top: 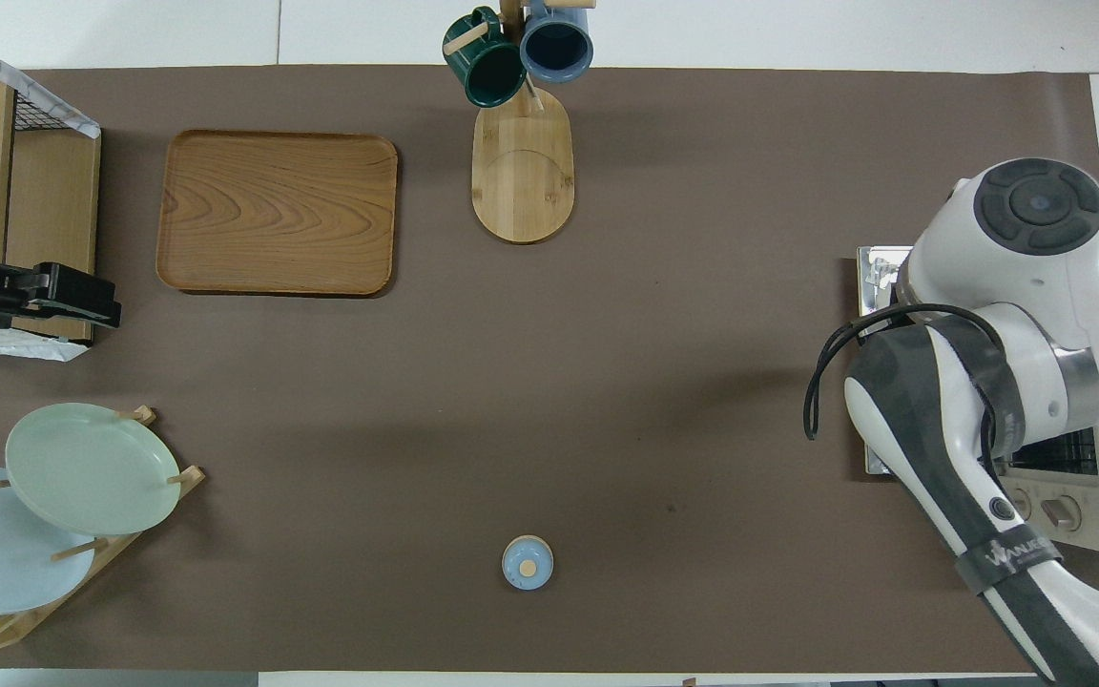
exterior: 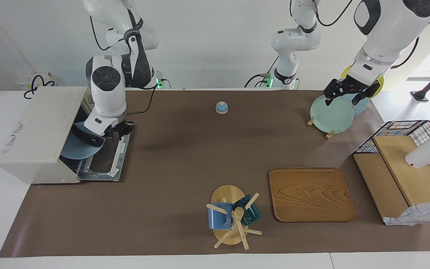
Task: Put eggplant into oven
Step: 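Push the oven door shut with the right gripper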
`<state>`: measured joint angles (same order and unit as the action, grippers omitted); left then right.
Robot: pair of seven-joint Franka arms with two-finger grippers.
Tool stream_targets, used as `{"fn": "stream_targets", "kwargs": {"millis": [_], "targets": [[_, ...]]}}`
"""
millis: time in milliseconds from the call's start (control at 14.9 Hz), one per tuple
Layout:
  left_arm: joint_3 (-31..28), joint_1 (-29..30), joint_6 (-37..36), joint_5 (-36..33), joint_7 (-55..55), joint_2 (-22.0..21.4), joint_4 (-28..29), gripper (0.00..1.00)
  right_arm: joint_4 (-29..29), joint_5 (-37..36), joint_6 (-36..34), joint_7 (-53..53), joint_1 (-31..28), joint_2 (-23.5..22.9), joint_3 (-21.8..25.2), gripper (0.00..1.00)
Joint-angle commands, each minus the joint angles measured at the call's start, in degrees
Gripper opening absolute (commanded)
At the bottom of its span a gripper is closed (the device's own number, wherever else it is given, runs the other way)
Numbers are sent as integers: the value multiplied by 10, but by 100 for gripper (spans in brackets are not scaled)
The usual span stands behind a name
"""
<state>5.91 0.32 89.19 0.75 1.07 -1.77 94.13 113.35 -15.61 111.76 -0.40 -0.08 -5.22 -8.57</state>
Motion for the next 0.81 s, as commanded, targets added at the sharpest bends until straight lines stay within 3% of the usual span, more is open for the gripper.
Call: {"fn": "stream_targets", "kwargs": {"millis": [0, 202, 740], "targets": [[4, 6, -1, -8, -6, -2, 0, 100, 77, 10, 105, 43, 0, -8, -2, 0], [5, 6, -1, -8, -6, -2, 0, 100, 116, 10, 173, 85, -4, -40, -2, 0], [4, 6, -1, -8, -6, -2, 0, 100, 118, -30, 160, 87, -9, -55, 0, 0]]}}
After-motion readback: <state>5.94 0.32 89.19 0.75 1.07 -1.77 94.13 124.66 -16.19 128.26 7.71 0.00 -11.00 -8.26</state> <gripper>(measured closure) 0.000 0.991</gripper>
